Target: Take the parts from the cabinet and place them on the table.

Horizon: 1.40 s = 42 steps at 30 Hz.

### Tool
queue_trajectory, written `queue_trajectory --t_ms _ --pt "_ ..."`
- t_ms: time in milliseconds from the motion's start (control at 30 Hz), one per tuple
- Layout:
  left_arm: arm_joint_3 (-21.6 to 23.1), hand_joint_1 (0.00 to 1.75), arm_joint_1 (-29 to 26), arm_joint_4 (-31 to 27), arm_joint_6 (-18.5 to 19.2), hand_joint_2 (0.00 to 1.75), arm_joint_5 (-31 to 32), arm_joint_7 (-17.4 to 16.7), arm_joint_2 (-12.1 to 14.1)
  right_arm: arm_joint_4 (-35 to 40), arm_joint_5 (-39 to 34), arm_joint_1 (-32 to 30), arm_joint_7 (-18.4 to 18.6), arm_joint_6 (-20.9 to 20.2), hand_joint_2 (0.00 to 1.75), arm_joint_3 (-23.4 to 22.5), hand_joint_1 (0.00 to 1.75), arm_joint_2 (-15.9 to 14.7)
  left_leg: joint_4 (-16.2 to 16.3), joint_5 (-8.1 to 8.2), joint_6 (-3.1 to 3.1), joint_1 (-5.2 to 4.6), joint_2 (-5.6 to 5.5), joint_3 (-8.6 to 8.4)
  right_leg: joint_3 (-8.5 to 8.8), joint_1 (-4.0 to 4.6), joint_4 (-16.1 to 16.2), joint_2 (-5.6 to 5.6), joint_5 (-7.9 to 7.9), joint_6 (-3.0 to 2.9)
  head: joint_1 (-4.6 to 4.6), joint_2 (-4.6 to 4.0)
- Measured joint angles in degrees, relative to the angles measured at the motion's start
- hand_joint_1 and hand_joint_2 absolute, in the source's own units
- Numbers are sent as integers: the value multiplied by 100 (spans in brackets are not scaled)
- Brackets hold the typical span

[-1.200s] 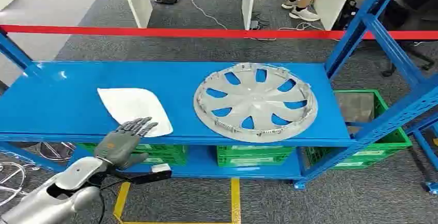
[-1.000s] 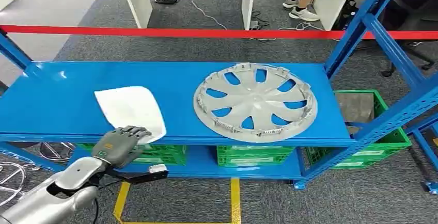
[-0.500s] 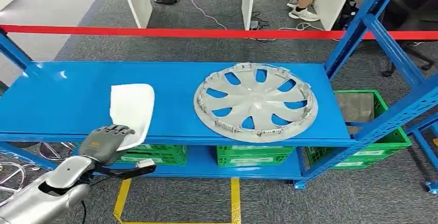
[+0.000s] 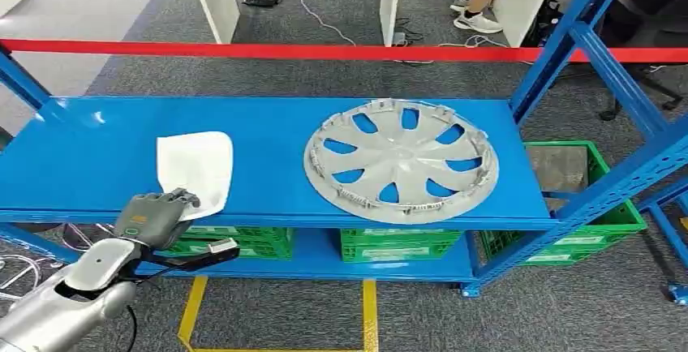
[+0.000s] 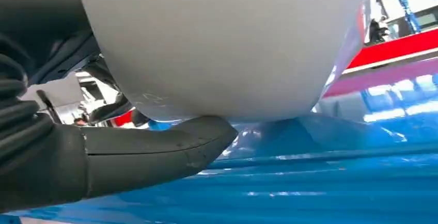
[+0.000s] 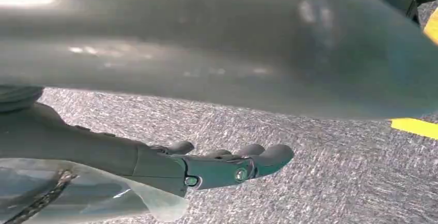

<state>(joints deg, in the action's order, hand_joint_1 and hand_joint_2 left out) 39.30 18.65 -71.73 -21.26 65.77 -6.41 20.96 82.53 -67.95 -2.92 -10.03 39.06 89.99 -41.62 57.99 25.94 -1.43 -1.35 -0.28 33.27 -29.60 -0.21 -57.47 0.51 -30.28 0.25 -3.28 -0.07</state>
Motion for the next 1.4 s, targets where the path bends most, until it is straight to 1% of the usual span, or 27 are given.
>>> queue_trajectory --t_ms 200,300,400,500,533,567,667,700,733,867,900,933,967,1033,1067,1233,1400 --pt "-55 175 15 -39 -192 175 -105 92 -48 -20 4 5 -2 9 0 0 0 0 0 0 0 0 0 1 -1 0 0 0 0 0 0 0" --pt "-90 175 21 -98 -363 175 -160 140 -81 -46 15 12 -9 9 0 0 0 2 1 0 0 0 0 1 -1 -1 0 1 0 0 0 0" --pt "-151 175 23 -193 -806 175 -217 260 -111 -74 13 19 -50 2 0 0 0 2 1 0 0 0 0 1 -1 -1 0 1 0 0 0 0" --pt "-271 175 10 -427 -1474 175 -238 488 -173 -98 -15 20 -114 11 0 0 0 2 2 0 0 0 0 2 -1 -1 0 0 0 0 0 0" --pt "-328 175 -6 -570 -1669 175 -215 594 -195 -103 -24 19 -144 31 0 0 0 2 2 0 0 0 0 2 -1 -1 0 1 0 0 0 0" --pt "-387 175 -36 -713 -1767 175 -159 735 -232 -107 -42 19 -171 48 0 0 0 2 2 1 -1 -1 0 2 -1 -1 0 1 0 0 2 0" --pt "-773 175 -218 -1360 -1841 175 20 1442 -467 -114 -81 12 -245 79 0 2 0 2 3 1 -1 -1 0 4 -3 -2 1 1 0 0 0 0" --pt "-888 175 -261 -1515 -1854 175 31 1566 -545 -114 -94 13 -251 81 0 2 0 2 3 1 -1 -1 0 5 -4 -2 1 1 0 1 -2 0" --pt "-981 175 -287 -1656 -1862 175 65 1641 -614 -114 -107 12 -258 83 0 0 0 2 2 2 -2 -1 0 5 -3 -2 1 1 0 1 -2 0" --pt "-1216 175 -381 -2011 -1867 175 74 1674 -756 -114 -109 0 -262 85 0 2 0 2 2 1 -2 -1 1 4 -4 -2 1 1 0 1 0 0" --pt "-1253 175 -404 -2064 -1869 175 70 1764 -785 -114 -111 0 -269 85 0 2 0 2 2 1 -2 -1 0 3 -3 -2 1 -1 0 0 0 0" --pt "-1323 175 -448 -2136 -1869 175 37 1981 -850 -114 -116 1 -286 85 0 2 0 2 2 0 -2 -1 0 3 -3 -1 1 0 0 0 2 0" --pt "-1438 175 -501 -2237 -1869 175 -4 2308 -949 -114 -120 -2 -306 85 0 2 0 2 2 0 -2 -1 1 3 -3 -1 0 2 1 0 2 0" --pt "-1692 175 -606 -2451 -1869 175 -66 2840 -1135 -114 -122 -11 -350 85 0 2 0 2 3 -1 -4 0 0 4 -4 -1 0 0 1 0 0 0" --pt "-1791 175 -650 -2564 -1869 175 -112 3028 -1224 -114 -120 -11 -376 85 0 2 0 2 2 -1 -4 -1 0 4 -3 -1 0 -1 1 0 0 0" --pt "-2317 175 -798 -3176 -1869 175 -431 3745 -1618 -114 -79 -18 -474 85 0 2 0 2 2 1 -5 -1 2 6 -4 -1 1 6 0 0 0 0" --pt "-2914 175 -998 -3473 -1869 175 -658 4208 -1928 -114 -17 -22 -483 85 0 2 0 2 2 0 -5 -1 1 5 -4 -1 1 2 0 0 0 0"
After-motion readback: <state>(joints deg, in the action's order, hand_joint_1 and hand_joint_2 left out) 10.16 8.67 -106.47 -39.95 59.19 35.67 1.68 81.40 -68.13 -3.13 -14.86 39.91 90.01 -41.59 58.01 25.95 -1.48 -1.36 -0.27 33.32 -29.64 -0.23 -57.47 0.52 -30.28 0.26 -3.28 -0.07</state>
